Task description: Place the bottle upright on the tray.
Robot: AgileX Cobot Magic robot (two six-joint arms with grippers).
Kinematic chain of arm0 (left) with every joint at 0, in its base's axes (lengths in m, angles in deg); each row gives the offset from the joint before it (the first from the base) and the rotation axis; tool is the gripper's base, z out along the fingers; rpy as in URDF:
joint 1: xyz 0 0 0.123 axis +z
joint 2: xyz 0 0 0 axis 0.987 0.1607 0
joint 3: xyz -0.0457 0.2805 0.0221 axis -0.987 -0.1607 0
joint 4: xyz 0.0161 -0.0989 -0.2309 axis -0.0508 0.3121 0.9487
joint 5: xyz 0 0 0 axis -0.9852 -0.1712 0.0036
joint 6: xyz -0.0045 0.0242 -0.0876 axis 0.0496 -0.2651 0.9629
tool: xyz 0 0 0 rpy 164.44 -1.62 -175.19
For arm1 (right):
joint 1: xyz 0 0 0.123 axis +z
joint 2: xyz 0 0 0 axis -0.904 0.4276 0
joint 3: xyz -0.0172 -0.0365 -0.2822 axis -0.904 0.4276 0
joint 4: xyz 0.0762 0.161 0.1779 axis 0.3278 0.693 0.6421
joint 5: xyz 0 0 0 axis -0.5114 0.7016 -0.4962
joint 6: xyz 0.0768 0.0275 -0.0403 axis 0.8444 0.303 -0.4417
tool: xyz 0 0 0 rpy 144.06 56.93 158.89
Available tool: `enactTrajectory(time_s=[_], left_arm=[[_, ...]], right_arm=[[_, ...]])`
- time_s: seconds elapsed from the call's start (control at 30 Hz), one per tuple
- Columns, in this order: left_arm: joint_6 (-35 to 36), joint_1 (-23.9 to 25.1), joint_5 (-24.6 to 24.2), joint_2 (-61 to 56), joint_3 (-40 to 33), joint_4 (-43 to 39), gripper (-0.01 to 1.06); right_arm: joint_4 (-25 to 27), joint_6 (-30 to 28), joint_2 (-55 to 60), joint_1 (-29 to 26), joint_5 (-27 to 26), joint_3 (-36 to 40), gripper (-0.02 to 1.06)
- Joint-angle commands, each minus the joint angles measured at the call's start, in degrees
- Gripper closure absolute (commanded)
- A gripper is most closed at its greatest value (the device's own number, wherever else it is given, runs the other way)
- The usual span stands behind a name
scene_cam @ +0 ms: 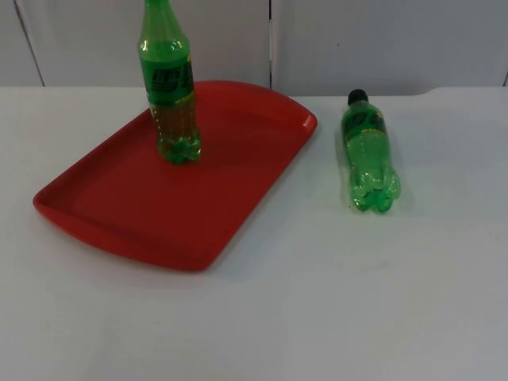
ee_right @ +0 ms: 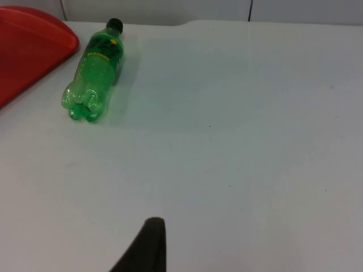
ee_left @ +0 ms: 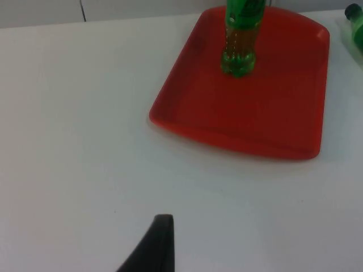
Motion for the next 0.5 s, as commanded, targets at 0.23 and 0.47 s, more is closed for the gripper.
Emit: enactTrajectory(time_s=[0.23, 0.47], left_arm=[[0.26, -0.11, -0.23, -0.27, -0.22, 0.35, 0.0], [0.26, -0.11, -0.23, -0.27, -0.22, 0.35, 0.0]], right_arm=[[-0.07, -0.01, -0.24, -0.3, 0.0, 0.29, -0.01], [-0.07, -0.01, -0.24, -0.3, 0.0, 0.29, -0.01]])
